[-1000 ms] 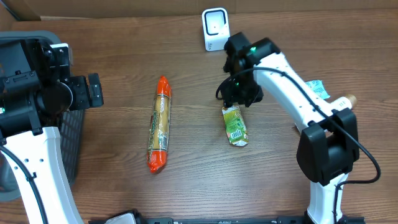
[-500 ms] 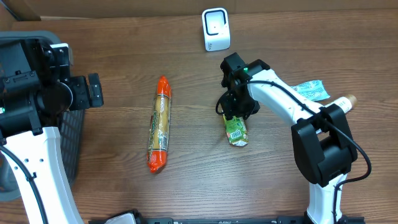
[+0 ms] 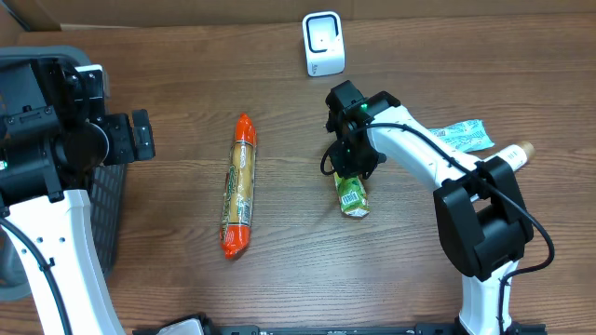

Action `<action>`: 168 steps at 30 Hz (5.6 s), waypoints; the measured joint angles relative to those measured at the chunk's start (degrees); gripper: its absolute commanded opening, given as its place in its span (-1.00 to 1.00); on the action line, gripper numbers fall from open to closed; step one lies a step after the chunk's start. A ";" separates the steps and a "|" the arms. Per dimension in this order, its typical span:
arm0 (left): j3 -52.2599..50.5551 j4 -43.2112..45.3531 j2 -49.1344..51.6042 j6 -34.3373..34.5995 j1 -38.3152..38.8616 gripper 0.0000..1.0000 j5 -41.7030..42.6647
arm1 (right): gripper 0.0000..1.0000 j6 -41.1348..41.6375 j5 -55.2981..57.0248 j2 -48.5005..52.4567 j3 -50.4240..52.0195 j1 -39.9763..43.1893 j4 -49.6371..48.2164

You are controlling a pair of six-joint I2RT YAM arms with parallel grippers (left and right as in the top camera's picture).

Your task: Scan the item barcode

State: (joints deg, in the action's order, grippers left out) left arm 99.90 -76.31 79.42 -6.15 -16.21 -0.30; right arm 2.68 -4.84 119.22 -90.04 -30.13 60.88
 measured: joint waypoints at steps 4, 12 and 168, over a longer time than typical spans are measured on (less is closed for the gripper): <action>0.00 0.00 0.00 0.00 0.00 0.99 0.00 | -0.40 -3.15 0.24 0.00 0.00 -1.20 -0.13; 0.00 0.00 0.00 0.00 0.00 0.99 0.00 | 0.15 -8.92 0.17 0.00 -2.71 -7.67 4.02; 0.00 0.00 0.00 0.00 0.00 0.99 0.00 | 0.56 9.03 31.47 8.31 -8.76 -25.07 15.34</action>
State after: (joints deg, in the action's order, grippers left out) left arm 99.90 -76.31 79.42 -6.15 -16.21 -0.30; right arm 11.70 26.63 127.52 -98.80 -55.20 76.23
